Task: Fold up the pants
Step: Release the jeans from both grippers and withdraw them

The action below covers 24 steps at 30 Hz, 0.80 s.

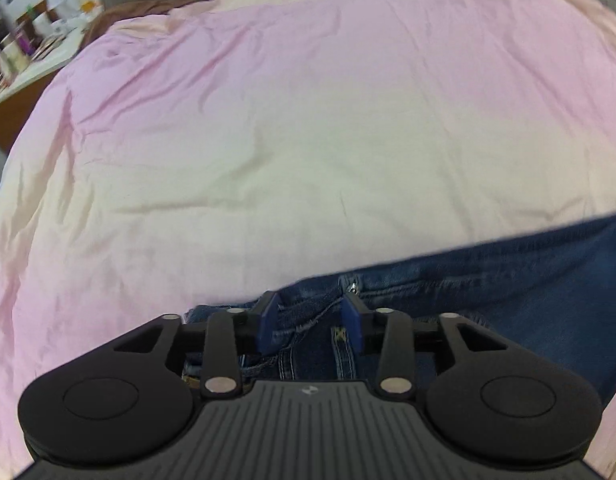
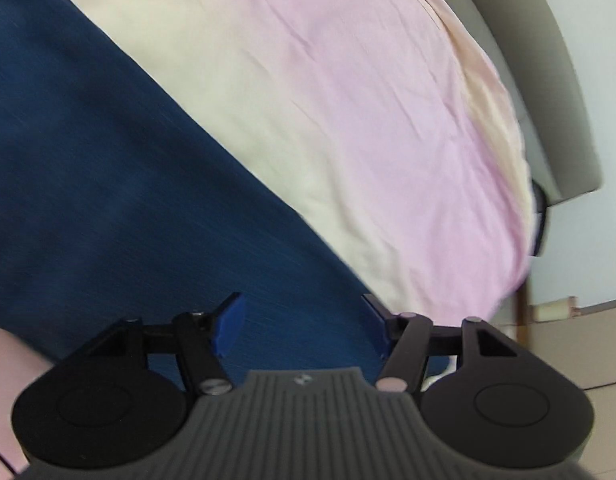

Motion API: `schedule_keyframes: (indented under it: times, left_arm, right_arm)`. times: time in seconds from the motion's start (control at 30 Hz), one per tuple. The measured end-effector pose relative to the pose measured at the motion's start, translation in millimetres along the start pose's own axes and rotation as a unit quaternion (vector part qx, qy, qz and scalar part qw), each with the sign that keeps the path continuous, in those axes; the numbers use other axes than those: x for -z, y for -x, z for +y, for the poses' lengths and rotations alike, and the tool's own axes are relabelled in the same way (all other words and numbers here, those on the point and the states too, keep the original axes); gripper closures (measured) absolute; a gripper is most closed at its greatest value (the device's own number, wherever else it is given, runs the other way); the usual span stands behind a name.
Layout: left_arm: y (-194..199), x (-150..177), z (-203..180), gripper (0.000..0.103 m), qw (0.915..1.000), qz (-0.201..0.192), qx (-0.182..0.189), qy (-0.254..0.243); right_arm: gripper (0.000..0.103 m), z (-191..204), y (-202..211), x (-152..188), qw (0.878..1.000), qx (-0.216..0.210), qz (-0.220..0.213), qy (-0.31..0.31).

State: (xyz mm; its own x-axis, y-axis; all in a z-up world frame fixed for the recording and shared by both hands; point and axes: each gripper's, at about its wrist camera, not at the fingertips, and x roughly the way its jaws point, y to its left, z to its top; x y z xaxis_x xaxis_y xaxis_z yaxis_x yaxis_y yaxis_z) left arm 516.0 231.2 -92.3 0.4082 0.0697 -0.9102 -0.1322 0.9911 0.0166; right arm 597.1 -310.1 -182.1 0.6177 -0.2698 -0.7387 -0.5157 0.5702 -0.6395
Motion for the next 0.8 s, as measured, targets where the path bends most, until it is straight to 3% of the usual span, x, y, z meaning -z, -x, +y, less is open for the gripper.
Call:
schedule_keyframes:
  times: [0.07, 0.17, 0.23, 0.27, 0.43, 0.5, 0.6, 0.67, 0.8]
  left_arm:
    - [19, 0, 1, 0.031, 0.9992, -0.032, -0.024, -0.002]
    - [37, 10, -2, 0.031, 0.9990, -0.037, -0.012, -0.021]
    - [42, 20, 0, 0.032, 0.9991, -0.035, -0.008, -0.023]
    - [43, 28, 1, 0.034, 0.9991, -0.033, -0.003, -0.027]
    - [22, 73, 13, 0.052, 0.9989, -0.014, 0.010, -0.044]
    - [11, 89, 19, 0.066, 0.9989, -0.008, 0.000, -0.045]
    - [-8, 104, 34, 0.075, 0.9995, -0.005, 0.006, -0.030]
    - [-22, 109, 42, 0.081, 0.9998, 0.002, 0.013, -0.015]
    - [-43, 108, 50, 0.081, 0.9998, -0.007, 0.018, -0.003]
  right_arm:
    - [0.044, 15, 21, -10, 0.999, -0.039, -0.018, -0.019]
    - [0.046, 38, 49, -30, 0.991, -0.112, -0.039, -0.064]
    - [0.060, 53, 64, -46, 0.980, -0.164, -0.053, -0.101]
    - [0.073, 59, 68, -55, 0.974, -0.184, -0.056, -0.118]
    - [0.079, 91, 79, -101, 0.935, -0.269, -0.093, -0.214]
    - [0.091, 105, 75, -118, 0.912, -0.302, -0.104, -0.257]
    - [0.099, 128, 62, -144, 0.888, -0.338, -0.099, -0.297]
    - [0.099, 146, 55, -159, 0.886, -0.343, -0.091, -0.300]
    - [0.103, 174, 30, -188, 0.899, -0.306, -0.073, -0.305]
